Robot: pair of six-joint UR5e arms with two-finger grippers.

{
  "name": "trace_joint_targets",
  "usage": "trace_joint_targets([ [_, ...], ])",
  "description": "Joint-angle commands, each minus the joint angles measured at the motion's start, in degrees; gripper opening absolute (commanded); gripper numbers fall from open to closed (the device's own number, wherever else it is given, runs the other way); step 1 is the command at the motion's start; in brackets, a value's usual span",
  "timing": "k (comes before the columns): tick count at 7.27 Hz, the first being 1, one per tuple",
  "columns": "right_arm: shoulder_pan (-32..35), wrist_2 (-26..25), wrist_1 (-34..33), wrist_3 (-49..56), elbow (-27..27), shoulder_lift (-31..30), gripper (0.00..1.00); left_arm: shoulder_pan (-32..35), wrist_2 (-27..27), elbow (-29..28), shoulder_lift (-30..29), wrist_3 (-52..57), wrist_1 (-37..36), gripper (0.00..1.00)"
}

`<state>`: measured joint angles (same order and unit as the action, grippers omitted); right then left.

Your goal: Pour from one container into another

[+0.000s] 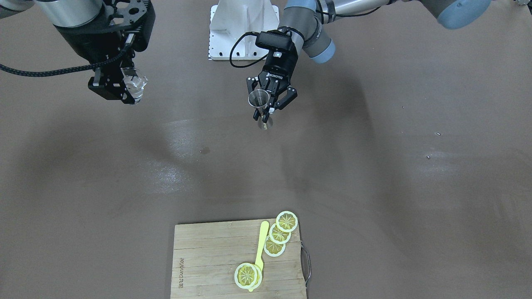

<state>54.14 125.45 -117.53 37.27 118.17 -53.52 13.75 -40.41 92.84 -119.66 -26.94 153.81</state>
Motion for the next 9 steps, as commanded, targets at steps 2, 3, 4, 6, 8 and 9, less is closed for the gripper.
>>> trace_joint_targets([
  [2,1.49,2.68,16.48,-0.35,-0.39,-11.47,0.0,0.57,0.07,3.84,13.52,0.05,12.76,0.0],
  [3,1.93,3.39,20.9,-0.26,-0.83,-15.08,0.0,0.75,0.07,3.84,17.84,0.05,18.66,0.0],
  [4,2.37,4.27,22.77,-0.09,-2.4,-15.55,0.0,2.06,-0.02,3.92,23.1,0.05,22.98,0.0],
  [6,2.72,4.89,31.95,-0.09,-7.22,-17.91,0.0,4.96,-0.37,2.36,31.04,-0.04,32.65,0.0],
  [8,2.72,5.15,44.27,-0.44,-15.39,-19.16,0.0,8.64,-0.8,-14.17,31.15,-0.13,50.84,0.0],
  [9,2.72,5.59,51.11,-0.61,-19.69,-19.94,0.0,9.27,-0.81,-18.79,31.41,-0.13,54.89,0.0],
])
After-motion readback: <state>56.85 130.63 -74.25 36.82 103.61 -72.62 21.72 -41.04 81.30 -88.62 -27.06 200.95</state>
